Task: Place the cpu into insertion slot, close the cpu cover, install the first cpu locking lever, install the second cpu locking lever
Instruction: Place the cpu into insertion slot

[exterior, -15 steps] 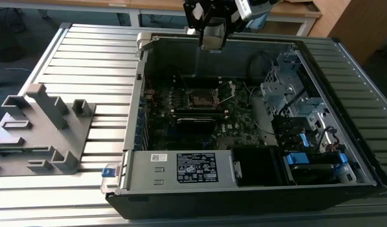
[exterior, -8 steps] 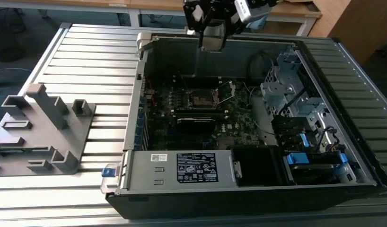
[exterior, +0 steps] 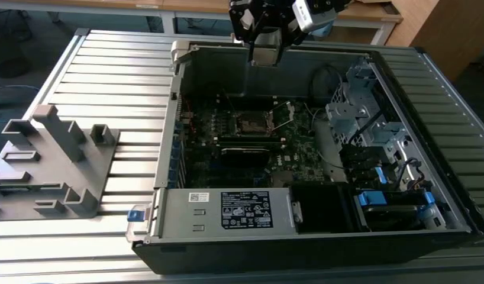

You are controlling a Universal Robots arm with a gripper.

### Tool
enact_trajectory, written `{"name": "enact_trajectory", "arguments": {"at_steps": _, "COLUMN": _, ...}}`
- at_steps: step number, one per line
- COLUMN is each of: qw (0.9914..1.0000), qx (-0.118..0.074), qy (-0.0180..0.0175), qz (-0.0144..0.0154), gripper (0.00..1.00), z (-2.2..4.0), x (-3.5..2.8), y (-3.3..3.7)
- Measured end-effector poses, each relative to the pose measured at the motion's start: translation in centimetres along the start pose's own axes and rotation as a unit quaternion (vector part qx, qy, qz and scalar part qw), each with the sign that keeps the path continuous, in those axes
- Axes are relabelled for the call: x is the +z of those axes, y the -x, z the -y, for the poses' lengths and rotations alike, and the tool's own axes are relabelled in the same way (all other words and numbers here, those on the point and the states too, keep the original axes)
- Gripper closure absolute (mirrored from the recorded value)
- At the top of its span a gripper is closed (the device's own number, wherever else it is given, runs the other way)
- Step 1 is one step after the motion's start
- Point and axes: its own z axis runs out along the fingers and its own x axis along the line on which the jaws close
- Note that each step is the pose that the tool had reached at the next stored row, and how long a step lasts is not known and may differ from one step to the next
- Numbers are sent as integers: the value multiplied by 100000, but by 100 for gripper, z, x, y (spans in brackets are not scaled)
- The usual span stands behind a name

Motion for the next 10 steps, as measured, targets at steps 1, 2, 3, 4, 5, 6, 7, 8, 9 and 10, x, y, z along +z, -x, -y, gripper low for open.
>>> {"name": "enact_trajectory", "arguments": {"at_steps": 1, "qw": 100000, "qx": 1, "qy": 2, "qz": 1, "gripper": 46, "z": 0, "x": 1, "y": 0}}
{"name": "enact_trajectory", "arguments": {"at_steps": 2, "qw": 100000, "qx": -1, "qy": 4, "qz": 1, "gripper": 46, "z": 0, "x": 1, "y": 0}}
{"name": "enact_trajectory", "arguments": {"at_steps": 3, "qw": 100000, "qx": 0, "qy": 3, "qz": 2, "gripper": 46, "z": 0, "x": 1, "y": 0}}
{"name": "enact_trajectory", "arguments": {"at_steps": 4, "qw": 100000, "qx": 0, "qy": 5, "qz": 4, "gripper": 46, "z": 0, "x": 3, "y": 0}}
{"name": "enact_trajectory", "arguments": {"at_steps": 5, "qw": 100000, "qx": -2, "qy": 19, "qz": 8, "gripper": 46, "z": 0, "x": 8, "y": 0}}
{"name": "enact_trajectory", "arguments": {"at_steps": 6, "qw": 100000, "qx": 0, "qy": 11, "qz": 5, "gripper": 46, "z": 1, "x": 11, "y": 0}}
{"name": "enact_trajectory", "arguments": {"at_steps": 7, "qw": 100000, "qx": -1, "qy": 2, "qz": 1, "gripper": 46, "z": 2, "x": 14, "y": 0}}
{"name": "enact_trajectory", "arguments": {"at_steps": 8, "qw": 100000, "qx": 0, "qy": 4, "qz": 0, "gripper": 46, "z": 2, "x": 17, "y": 0}}
{"name": "enact_trajectory", "arguments": {"at_steps": 9, "qw": 100000, "qx": 0, "qy": -1, "qz": -1, "gripper": 46, "z": 2, "x": 18, "y": 0}}
{"name": "enact_trajectory", "arguments": {"at_steps": 10, "qw": 100000, "qx": 0, "qy": 1, "qz": 0, "gripper": 46, "z": 3, "x": 24, "y": 0}}
